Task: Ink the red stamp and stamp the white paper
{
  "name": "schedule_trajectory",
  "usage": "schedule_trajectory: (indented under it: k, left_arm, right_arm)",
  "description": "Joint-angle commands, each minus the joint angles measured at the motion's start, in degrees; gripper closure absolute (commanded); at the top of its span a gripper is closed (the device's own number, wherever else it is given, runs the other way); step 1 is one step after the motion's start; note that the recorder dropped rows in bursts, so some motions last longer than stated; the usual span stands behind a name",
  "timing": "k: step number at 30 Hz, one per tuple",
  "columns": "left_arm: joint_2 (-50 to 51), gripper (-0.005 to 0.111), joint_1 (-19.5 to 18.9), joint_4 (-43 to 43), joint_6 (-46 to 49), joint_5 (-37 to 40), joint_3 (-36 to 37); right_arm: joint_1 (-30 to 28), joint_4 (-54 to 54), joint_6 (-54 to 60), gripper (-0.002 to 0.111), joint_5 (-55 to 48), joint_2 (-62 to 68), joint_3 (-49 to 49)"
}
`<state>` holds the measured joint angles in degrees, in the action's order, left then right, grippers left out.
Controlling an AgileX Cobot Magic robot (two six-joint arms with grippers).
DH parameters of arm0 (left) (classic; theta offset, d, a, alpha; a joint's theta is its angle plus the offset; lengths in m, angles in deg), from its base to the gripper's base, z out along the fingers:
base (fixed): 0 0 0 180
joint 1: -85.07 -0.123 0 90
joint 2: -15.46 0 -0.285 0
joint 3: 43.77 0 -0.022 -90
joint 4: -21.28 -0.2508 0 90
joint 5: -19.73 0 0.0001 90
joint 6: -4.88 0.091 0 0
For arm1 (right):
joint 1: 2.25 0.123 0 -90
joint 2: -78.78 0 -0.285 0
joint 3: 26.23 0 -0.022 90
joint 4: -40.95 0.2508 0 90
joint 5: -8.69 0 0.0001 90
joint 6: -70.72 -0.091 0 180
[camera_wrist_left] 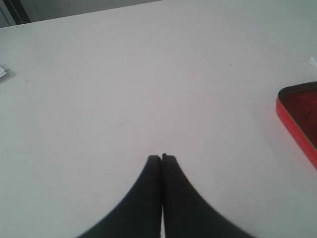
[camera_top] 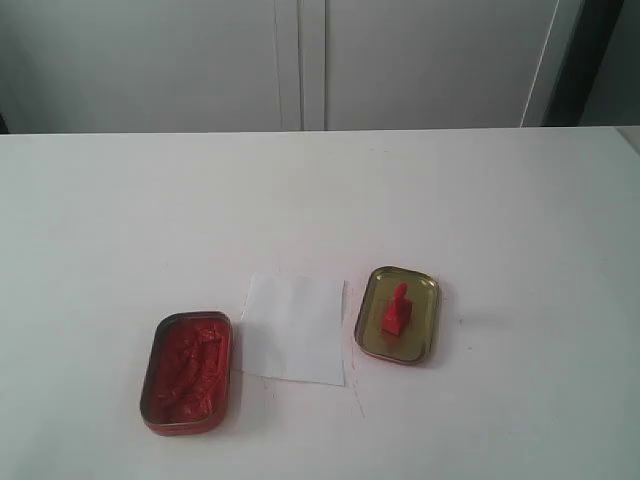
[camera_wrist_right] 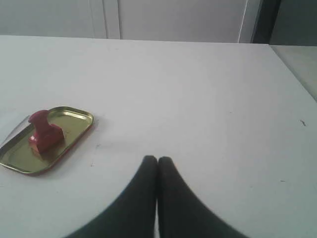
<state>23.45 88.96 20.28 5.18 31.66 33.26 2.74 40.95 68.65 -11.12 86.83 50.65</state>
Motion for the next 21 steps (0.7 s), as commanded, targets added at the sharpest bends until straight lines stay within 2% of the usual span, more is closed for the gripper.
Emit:
schedule_trajectory:
  k: [1, 7, 17, 21]
  left_arm:
    - [-0.20, 0.107, -0.04, 0.04, 0.16, 0.08, 0.19]
    - [-0.20, 0.107, -0.04, 0.04, 0.16, 0.08, 0.19]
    - [-0.20, 0.107, -0.04, 0.04, 0.16, 0.08, 0.19]
    - [-0.20, 0.107, -0.04, 0.04, 0.16, 0.08, 0.19]
  right_arm:
    - [-0.36, -0.41, -0.29, 0.108, 0.29, -0.26, 0.33]
    - [-0.36, -0.41, -0.29, 0.108, 1.47, -0.26, 0.33]
    - [-0.36, -0.41, -0.29, 0.108, 22.14, -0.26, 0.33]
    - [-0.36, -0.41, -0.29, 0.108, 25.52, -0.26, 0.33]
